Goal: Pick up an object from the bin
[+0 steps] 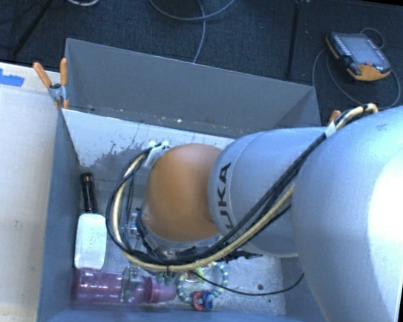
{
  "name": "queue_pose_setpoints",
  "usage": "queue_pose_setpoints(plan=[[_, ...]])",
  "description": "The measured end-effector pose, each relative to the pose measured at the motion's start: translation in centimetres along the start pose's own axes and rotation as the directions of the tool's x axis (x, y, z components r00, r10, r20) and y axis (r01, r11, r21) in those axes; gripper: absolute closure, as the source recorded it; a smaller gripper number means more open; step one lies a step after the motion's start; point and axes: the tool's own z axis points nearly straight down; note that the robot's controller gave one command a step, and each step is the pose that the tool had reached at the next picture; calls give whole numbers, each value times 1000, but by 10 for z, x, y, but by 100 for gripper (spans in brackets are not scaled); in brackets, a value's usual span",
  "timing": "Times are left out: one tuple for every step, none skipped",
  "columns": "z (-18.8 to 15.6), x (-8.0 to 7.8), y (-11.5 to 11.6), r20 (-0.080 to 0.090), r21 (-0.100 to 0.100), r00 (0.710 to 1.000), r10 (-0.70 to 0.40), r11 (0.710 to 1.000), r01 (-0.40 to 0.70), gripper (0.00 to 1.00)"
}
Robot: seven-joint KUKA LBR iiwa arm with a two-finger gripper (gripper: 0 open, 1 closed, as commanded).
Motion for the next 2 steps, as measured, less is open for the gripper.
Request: queue_pose_setpoints(plan=[[14,12,6,0,-1,995,-102,995,102,0],[15,13,7,-1,-1,983,-186,983,186,0]])
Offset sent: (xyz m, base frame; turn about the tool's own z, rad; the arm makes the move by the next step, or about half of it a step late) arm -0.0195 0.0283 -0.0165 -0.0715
